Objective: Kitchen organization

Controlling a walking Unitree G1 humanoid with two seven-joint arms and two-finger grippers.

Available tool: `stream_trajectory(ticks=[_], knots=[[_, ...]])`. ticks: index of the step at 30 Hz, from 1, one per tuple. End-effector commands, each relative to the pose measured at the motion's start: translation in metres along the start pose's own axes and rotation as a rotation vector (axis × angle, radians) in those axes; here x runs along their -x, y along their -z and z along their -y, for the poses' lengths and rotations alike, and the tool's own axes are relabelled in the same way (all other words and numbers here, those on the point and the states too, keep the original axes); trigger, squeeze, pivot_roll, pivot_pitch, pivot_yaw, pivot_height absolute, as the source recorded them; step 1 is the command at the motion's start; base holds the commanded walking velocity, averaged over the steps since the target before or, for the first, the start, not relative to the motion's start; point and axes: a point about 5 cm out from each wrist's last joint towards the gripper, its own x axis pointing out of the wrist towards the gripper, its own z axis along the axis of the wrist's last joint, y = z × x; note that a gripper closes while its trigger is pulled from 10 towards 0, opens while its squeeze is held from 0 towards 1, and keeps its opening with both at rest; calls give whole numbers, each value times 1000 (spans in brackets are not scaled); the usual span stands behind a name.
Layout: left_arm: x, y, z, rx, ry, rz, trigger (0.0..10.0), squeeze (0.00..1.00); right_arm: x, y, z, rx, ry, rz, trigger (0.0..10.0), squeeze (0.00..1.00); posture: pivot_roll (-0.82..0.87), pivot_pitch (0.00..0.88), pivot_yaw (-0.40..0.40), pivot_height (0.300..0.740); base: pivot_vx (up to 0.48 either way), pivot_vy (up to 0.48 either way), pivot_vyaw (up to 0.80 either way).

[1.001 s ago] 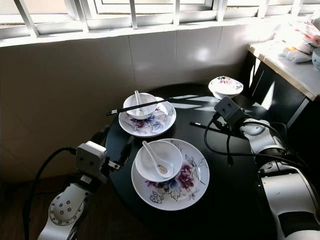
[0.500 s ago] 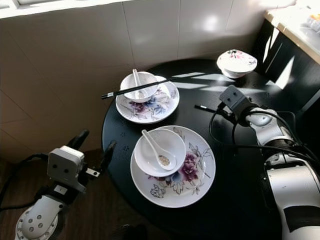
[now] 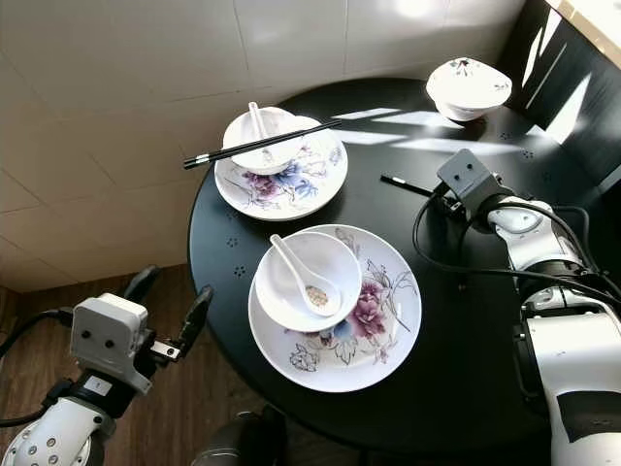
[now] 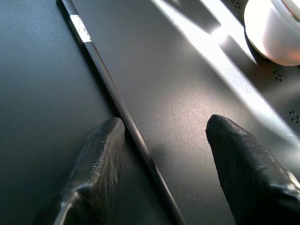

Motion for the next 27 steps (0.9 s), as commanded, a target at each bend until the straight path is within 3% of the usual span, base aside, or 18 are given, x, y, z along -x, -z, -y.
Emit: stream_trajectory(ticks=[1, 2, 3, 5, 6, 14, 20, 21, 22, 24, 25, 27], knots=[[3, -3, 1, 5, 17, -7, 10000, 0, 2, 22, -11, -66, -58, -95, 10000, 0, 222, 381, 59, 740, 0, 0, 0], [3, -3, 2, 7, 18, -10, 10000, 0, 1, 25, -14, -111, -76, -108, 10000, 0, 221, 381, 59, 740, 0, 0, 0], [2, -4, 2, 11, 20, -13, 10000, 0, 1, 31, -19, -226, -95, -138, 10000, 0, 221, 381, 59, 740, 0, 0, 0], [1, -4, 2, 13, 20, -14, 10000, 0, 2, 34, -21, -273, -98, -150, 10000, 0, 221, 381, 59, 740, 0, 0, 0], [0, -4, 3, 16, 23, -15, 10000, 0, 2, 39, -25, -386, -108, -162, 10000, 0, 223, 379, 59, 740, 0, 0, 0], [-1, -3, 2, 19, 17, -21, 10000, 0, 6, 54, -36, -462, -170, -230, 10000, 0, 220, 378, 52, 740, 0, 0, 0], [-4, -3, 4, 30, 13, -23, 10000, 0, 6, 49, -33, -520, -176, -228, 10000, 0, 210, 372, 46, 740, 0, 0, 0], [-4, -3, 5, 33, 14, -21, 10000, 0, 5, 48, -33, -504, -187, -233, 8039, 0, 206, 370, 44, 740, 0, 0, 0], [-6, -3, 6, 36, 15, -20, 10000, 0, 4, 47, -35, -475, -203, -241, 1529, 0, 201, 368, 41, 740, 0, 0, 0], [-6, -2, 6, 37, 15, -20, 10000, 0, 4, 46, -36, -452, -215, -245, 1529, 0, 201, 368, 41, 740, 0, 0, 0], [-7, -2, 7, 37, 15, -19, 10000, 0, 3, 45, -37, -428, -226, -244, 0, 0, 200, 366, 40, 740, 0, 0, 0], [-7, -2, 6, 38, 12, -17, 10000, 0, 1, 40, -40, -404, -268, -233, 0, 0, 197, 363, 37, 740, 0, 0, 0]])
